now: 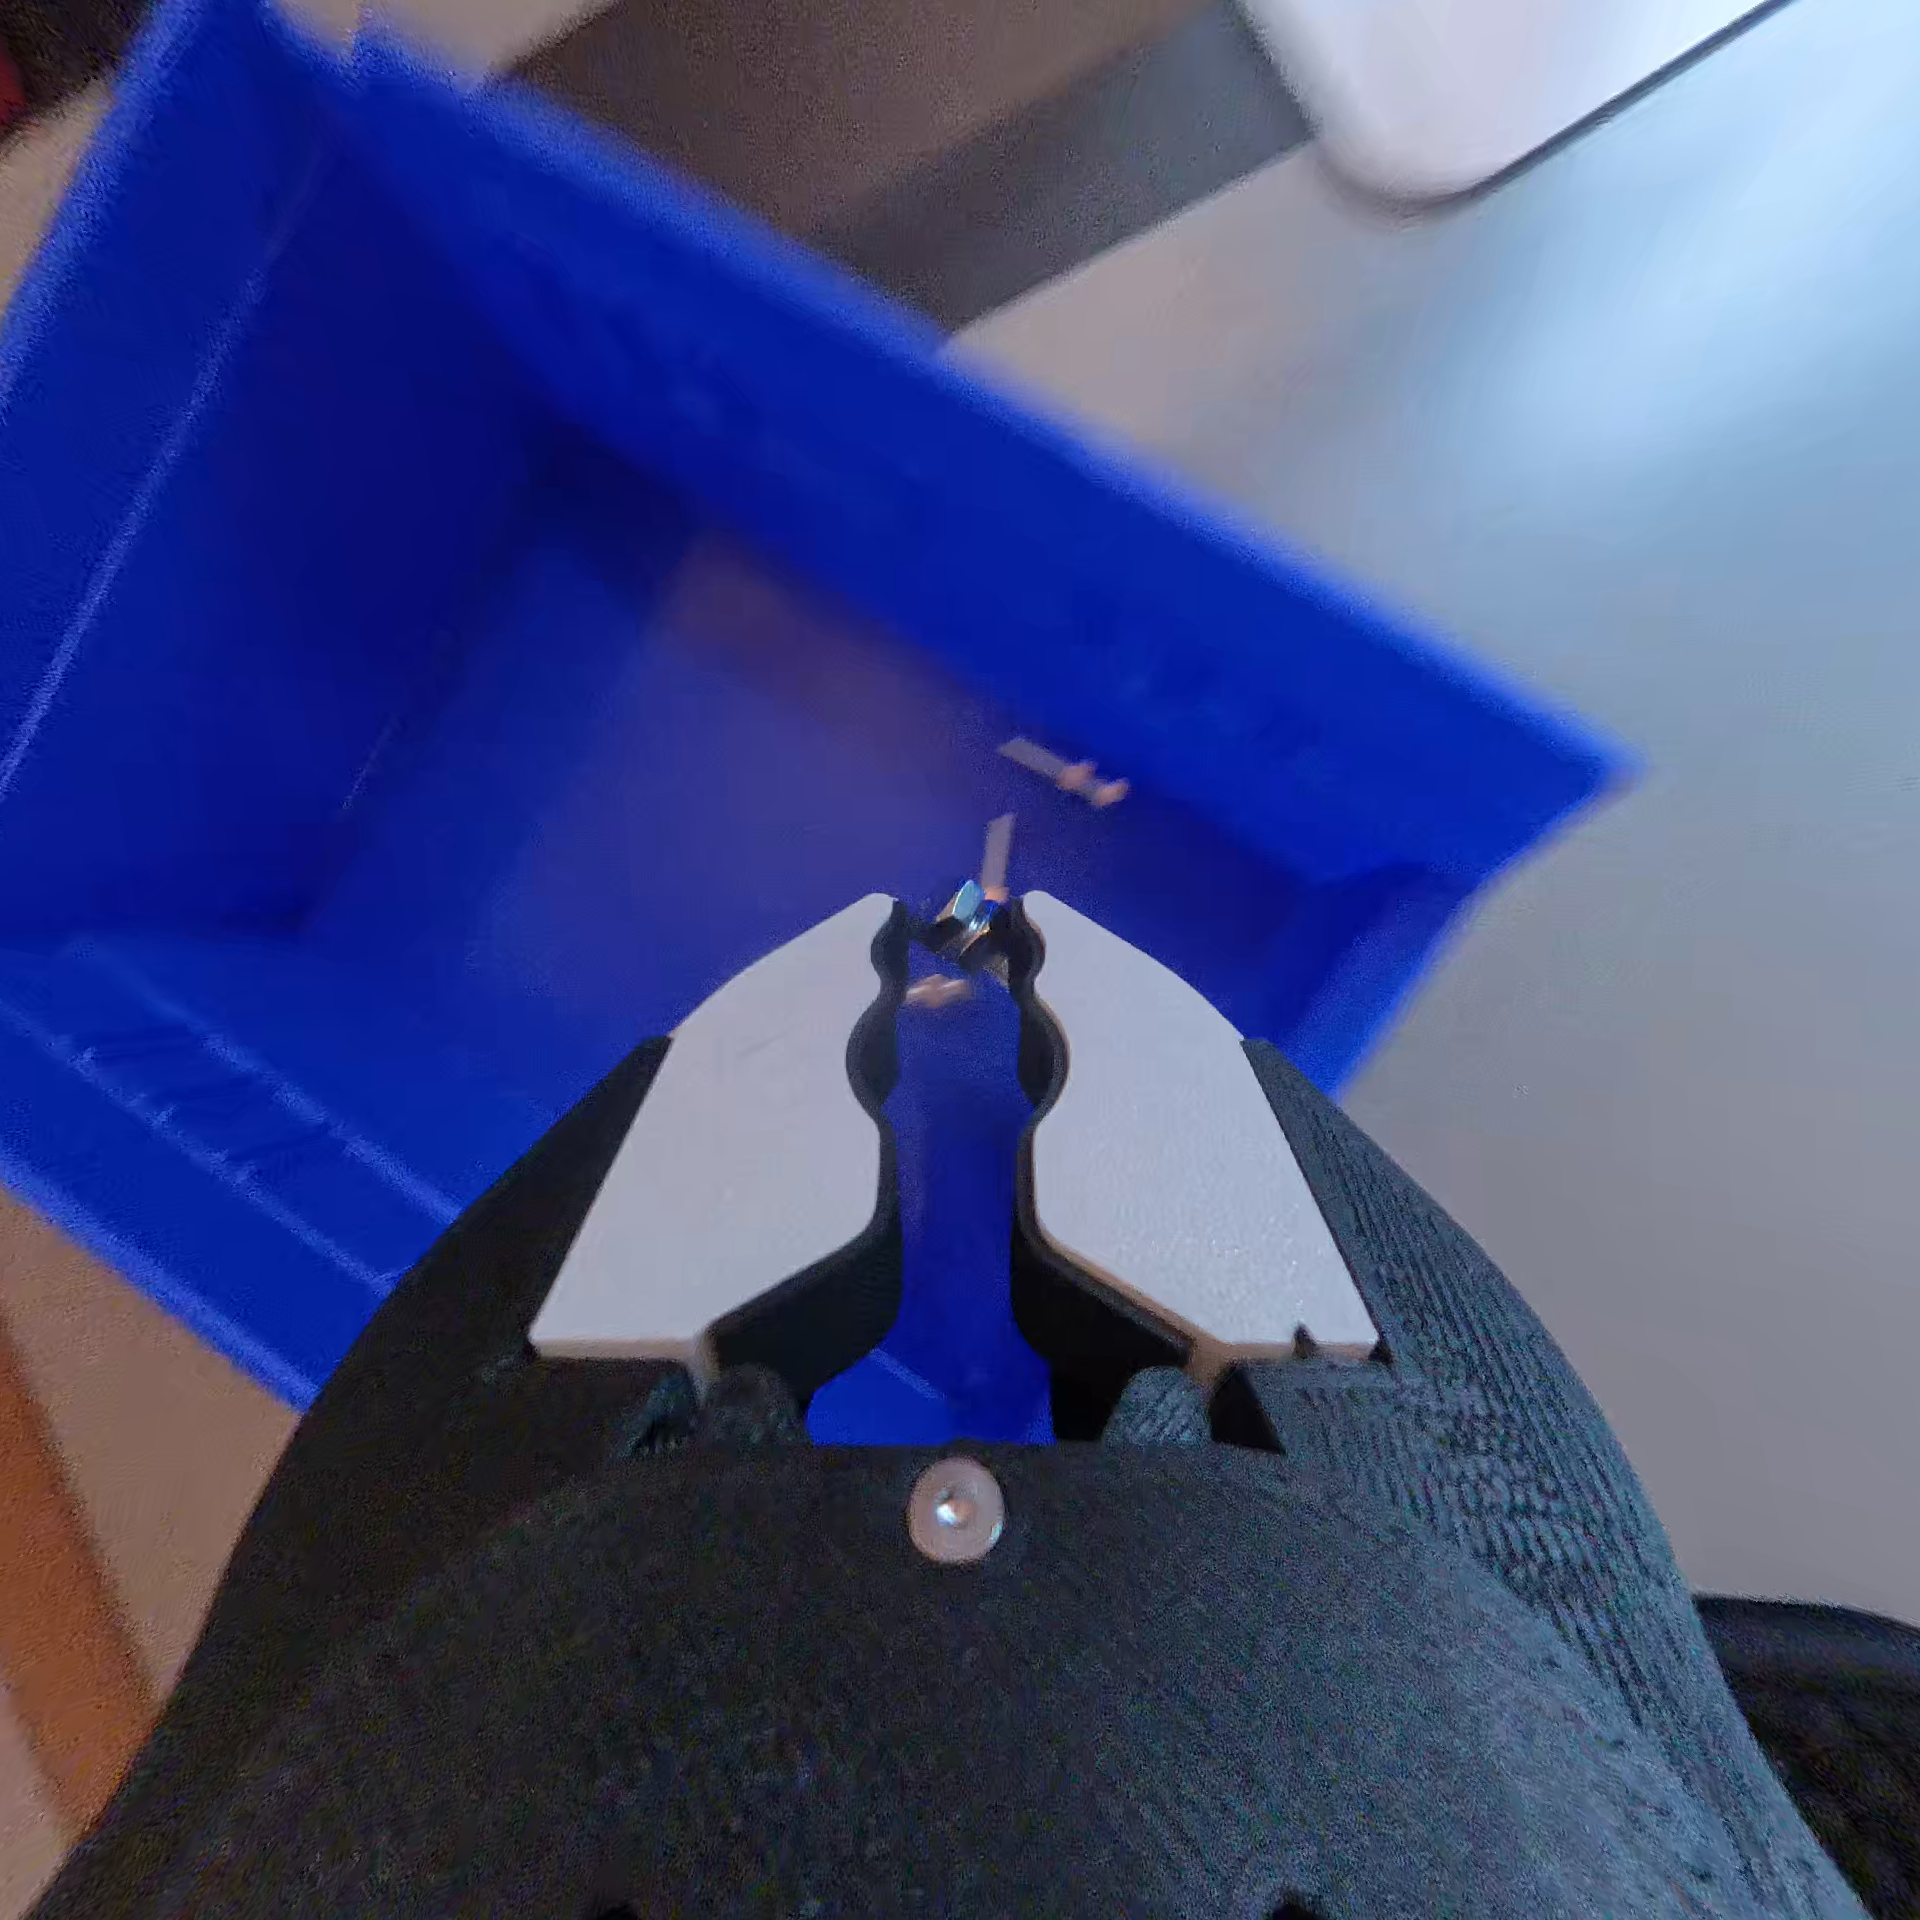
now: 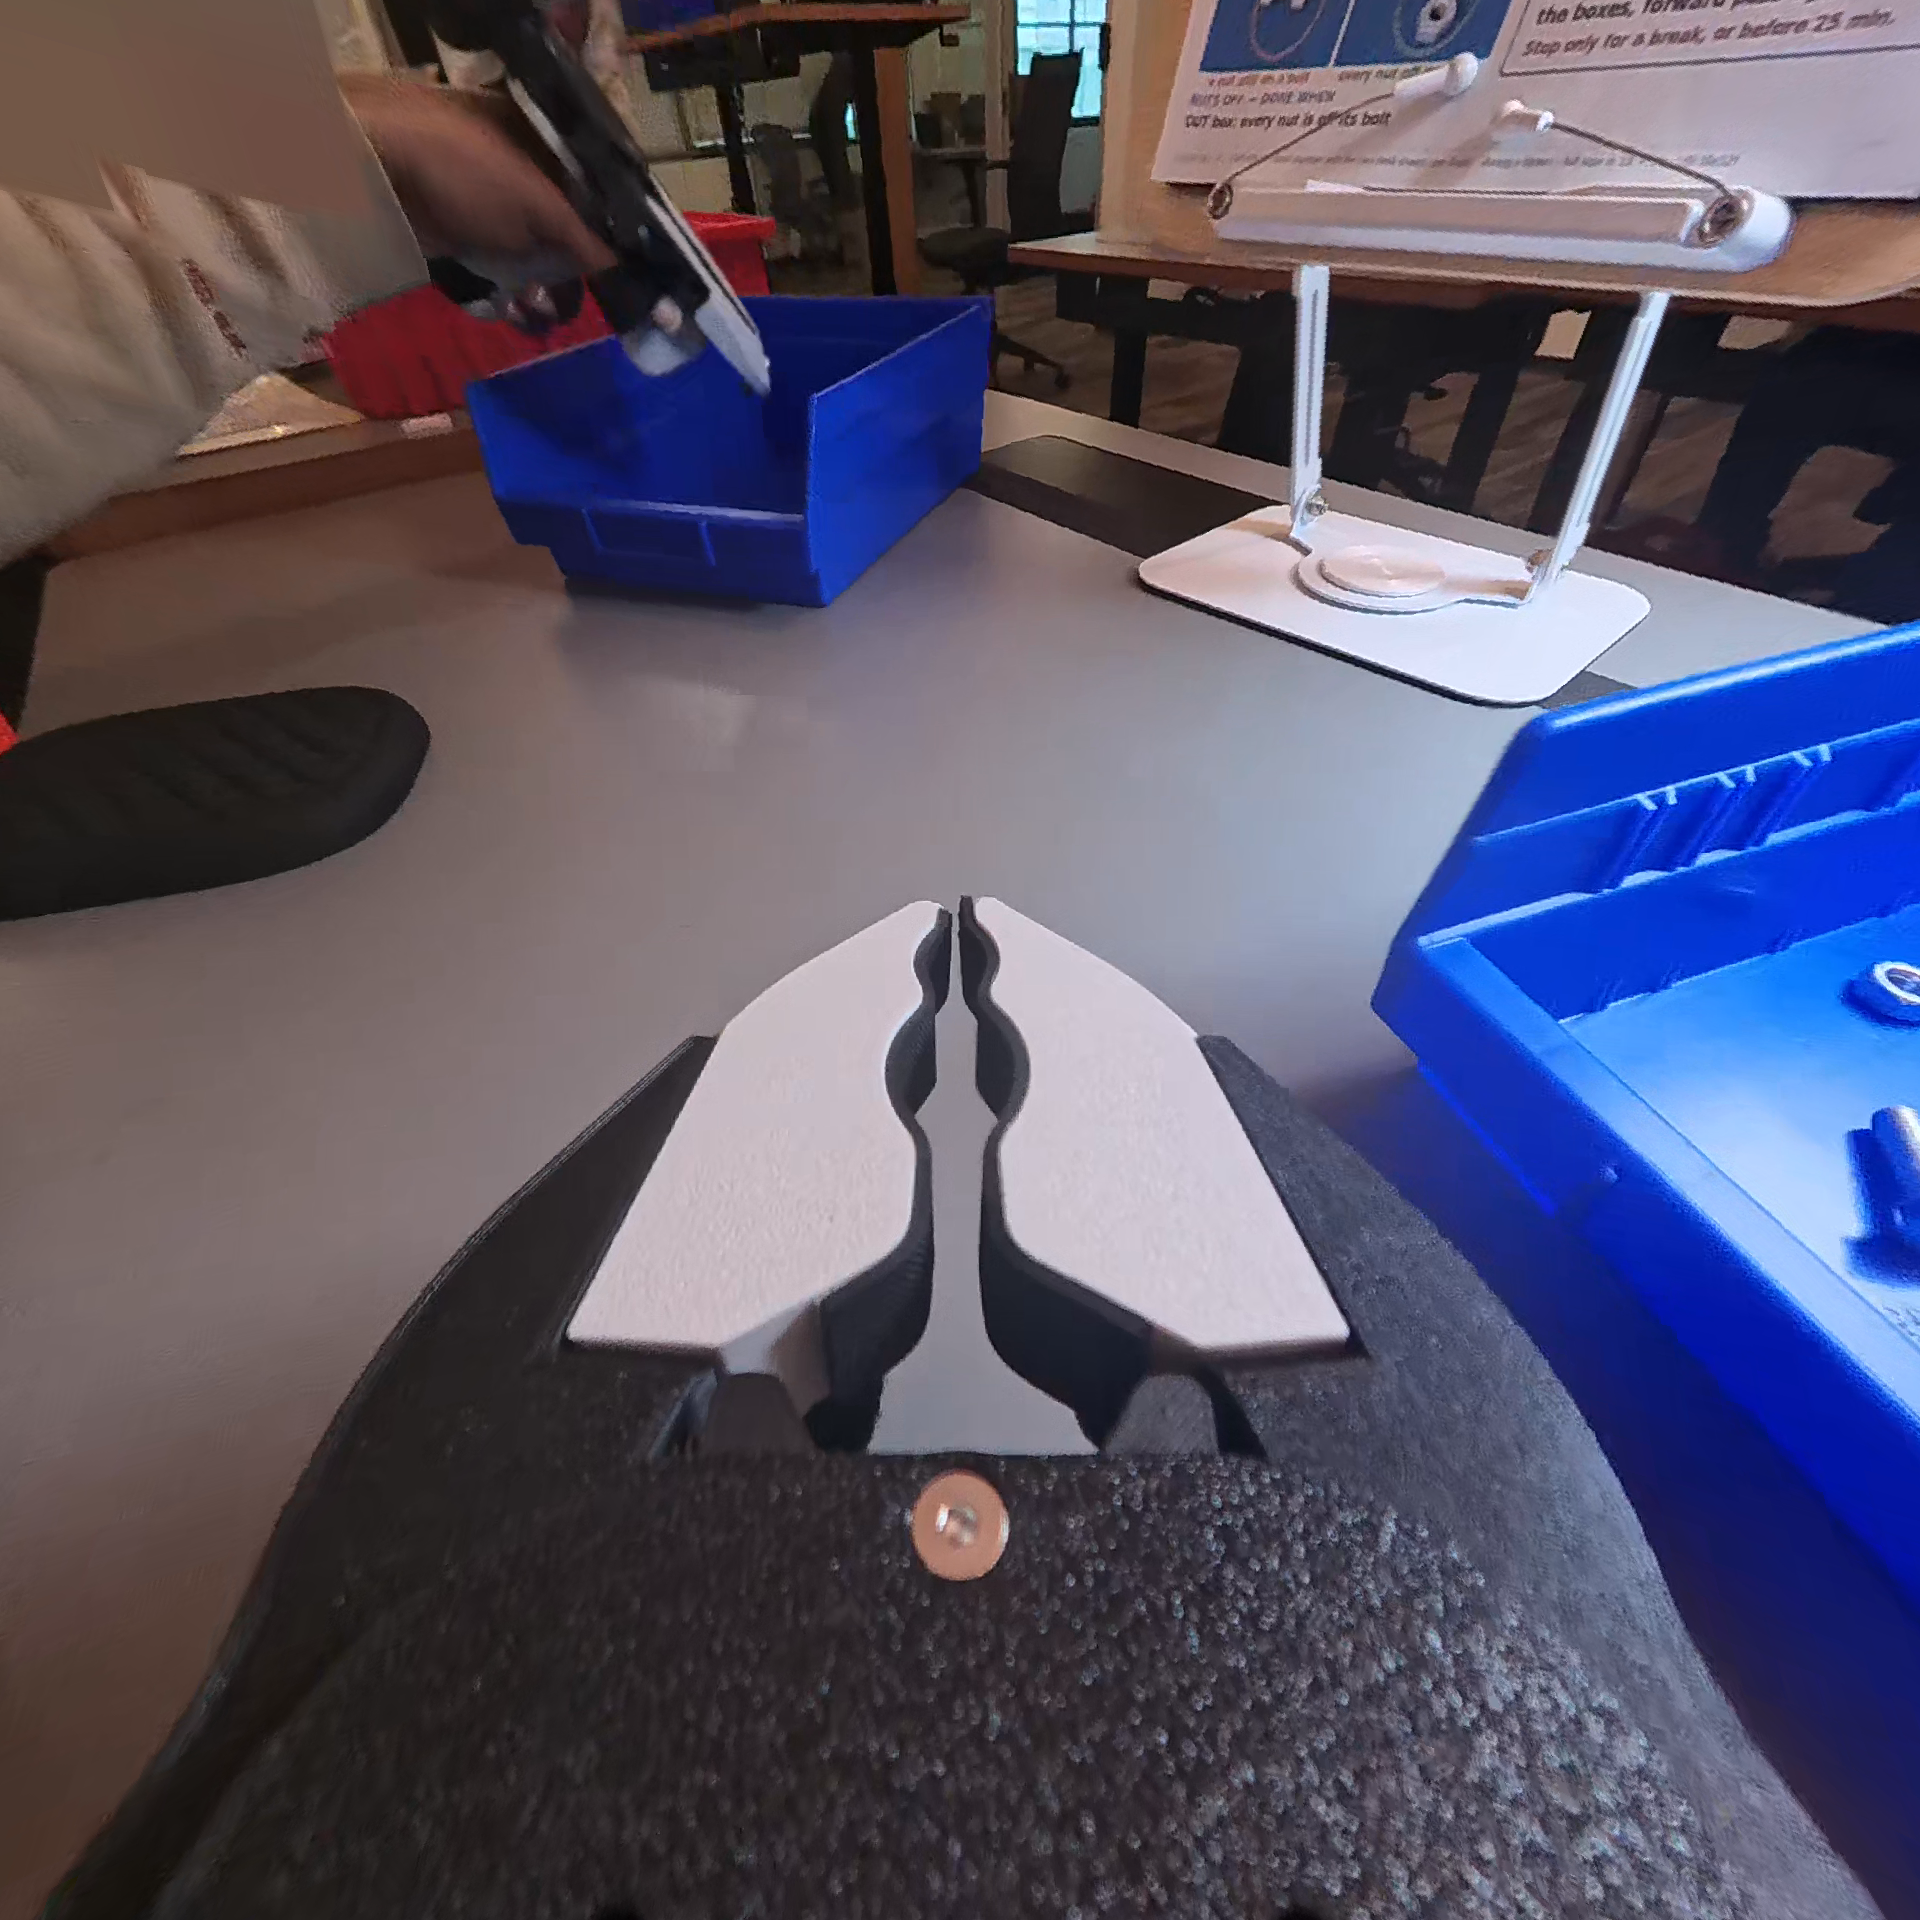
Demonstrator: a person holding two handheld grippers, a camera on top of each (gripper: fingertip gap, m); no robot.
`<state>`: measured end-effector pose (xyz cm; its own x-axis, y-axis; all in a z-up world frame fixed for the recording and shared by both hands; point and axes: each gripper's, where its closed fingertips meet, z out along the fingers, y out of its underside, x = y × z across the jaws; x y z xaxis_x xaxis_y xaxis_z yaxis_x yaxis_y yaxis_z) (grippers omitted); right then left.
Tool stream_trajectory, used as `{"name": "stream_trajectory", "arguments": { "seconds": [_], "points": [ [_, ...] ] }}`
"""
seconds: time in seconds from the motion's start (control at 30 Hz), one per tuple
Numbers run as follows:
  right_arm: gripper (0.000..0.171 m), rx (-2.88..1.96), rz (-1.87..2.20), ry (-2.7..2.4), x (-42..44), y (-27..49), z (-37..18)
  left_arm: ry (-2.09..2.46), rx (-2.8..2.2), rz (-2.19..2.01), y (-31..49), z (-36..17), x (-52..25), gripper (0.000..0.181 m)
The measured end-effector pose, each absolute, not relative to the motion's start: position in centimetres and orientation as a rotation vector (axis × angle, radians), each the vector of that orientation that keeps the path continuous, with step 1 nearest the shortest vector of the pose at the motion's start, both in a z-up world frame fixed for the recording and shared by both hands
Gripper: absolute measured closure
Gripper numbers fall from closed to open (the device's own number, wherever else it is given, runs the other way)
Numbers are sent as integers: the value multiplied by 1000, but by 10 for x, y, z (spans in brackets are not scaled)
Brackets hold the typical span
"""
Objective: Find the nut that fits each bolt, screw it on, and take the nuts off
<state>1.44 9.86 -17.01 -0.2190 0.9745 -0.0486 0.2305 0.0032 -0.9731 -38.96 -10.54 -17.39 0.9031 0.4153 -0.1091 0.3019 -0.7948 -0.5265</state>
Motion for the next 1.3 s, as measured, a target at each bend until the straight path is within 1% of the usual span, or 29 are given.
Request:
{"name": "stream_trajectory", "arguments": {
  "seconds": [0.03,0.13,0.23,0.37,0.53,0.7,1.0,1.2,1.3],
  "points": [
    [169,-1260,1267,-1550,14,96,-170,-458,-2499,242,-95,-161,-371,162],
    [166,-1185,1232,-1595,11,86,-171,-298,-2374,20,-68,-134,-303,162],
    [161,-1103,1193,-1659,8,70,-175,-147,-2298,-187,-48,-125,-234,163],
    [156,-980,1129,-1731,4,51,-175,3,-2209,-490,-28,-132,-146,163],
    [148,-744,973,-1812,-14,34,-159,120,-2115,-817,-2,-142,-68,163],
    [145,-513,844,-1791,-34,18,-137,144,-2041,-919,21,-143,-48,163],
    [143,-454,768,-1739,-43,19,-153,33,-1946,-1196,23,-148,-38,163],
    [145,-404,724,-1708,-42,19,-150,12,-1912,-1350,19,-147,-25,163],
    [150,-368,727,-1705,-39,17,-150,15,-1897,-1409,17,-146,-18,163]
  ]
}}
